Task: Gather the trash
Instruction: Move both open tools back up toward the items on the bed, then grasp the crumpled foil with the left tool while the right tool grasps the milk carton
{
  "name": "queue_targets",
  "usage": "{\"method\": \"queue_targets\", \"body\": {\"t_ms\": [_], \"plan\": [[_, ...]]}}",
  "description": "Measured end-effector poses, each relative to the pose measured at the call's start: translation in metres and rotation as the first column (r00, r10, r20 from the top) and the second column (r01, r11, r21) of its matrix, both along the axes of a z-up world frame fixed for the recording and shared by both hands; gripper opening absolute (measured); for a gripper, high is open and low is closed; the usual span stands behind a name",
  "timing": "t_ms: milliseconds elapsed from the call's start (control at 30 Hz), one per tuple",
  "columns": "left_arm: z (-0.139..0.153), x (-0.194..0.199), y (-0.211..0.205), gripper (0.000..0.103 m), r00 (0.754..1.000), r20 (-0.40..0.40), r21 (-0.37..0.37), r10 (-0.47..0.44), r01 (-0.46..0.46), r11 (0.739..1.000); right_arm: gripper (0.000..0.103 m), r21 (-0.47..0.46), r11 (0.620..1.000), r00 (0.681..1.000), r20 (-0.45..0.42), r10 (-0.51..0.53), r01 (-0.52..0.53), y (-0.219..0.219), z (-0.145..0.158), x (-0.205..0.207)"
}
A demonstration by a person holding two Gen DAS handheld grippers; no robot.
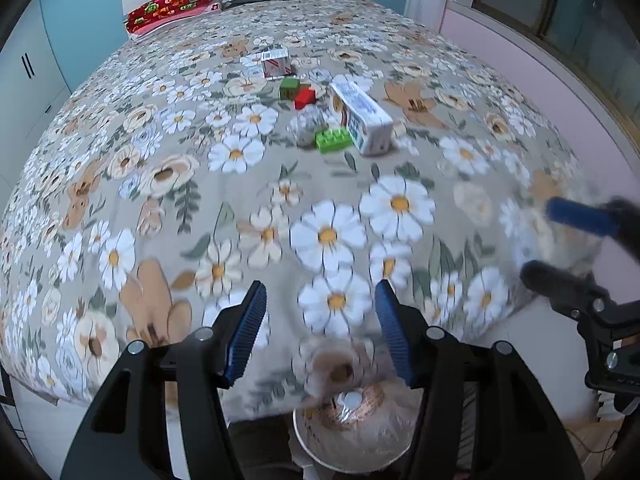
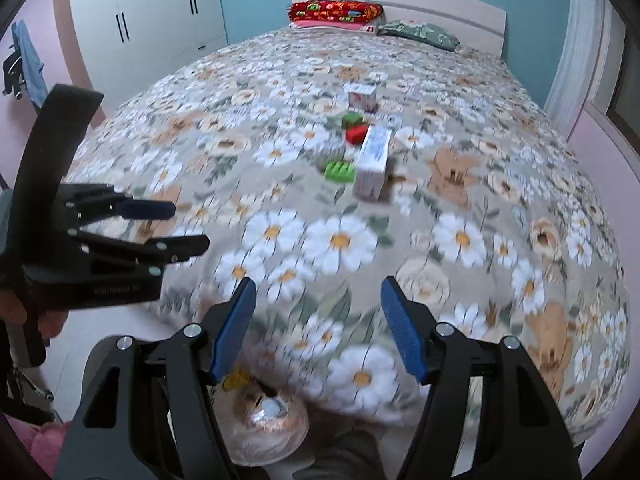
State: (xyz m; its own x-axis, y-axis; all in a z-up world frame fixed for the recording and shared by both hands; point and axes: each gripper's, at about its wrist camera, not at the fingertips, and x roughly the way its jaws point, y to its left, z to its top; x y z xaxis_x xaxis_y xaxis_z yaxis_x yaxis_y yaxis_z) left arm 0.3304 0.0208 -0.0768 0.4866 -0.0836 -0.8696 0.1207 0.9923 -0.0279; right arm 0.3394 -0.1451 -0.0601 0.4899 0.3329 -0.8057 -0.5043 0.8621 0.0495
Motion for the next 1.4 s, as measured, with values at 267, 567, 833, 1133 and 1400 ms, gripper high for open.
{"method": "queue_targets", "body": {"t_ms": [267,567,833,1133,1400], "plan": [[0.006,0.066,0.007,0.059,0.999,0.007,-0.036,0.045,-0.044,0.998,0.065,0.067,0.997,1.000,-0.020,-0.024,0.025,0.007,0.000,0.067],[-0.011,0.137,0.017,0.059,0.995,-0.026,-0.124,0.096,-0.098,0.987,0.065,0.103,0.993,0.996,-0.073,-0.056,0.063,0.016,-0.034,0.132],[-0.037,0.191,0.018,0.059,0.992,-0.072,-0.162,0.101,-0.112,0.980,0.065,0.080,0.993,0.992,-0.098,-0.084,0.092,0.027,-0.070,0.179],[-0.063,0.227,0.015,0.059,0.990,-0.106,-0.197,0.098,-0.117,0.973,0.065,0.128,0.982,0.979,-0.168,-0.115,0.137,0.028,-0.098,0.223],[-0.086,0.249,0.010,0.043,0.983,-0.145,-0.178,0.112,-0.138,0.974,0.043,0.128,0.977,0.966,-0.218,-0.139,0.169,0.035,-0.126,0.251]]}}
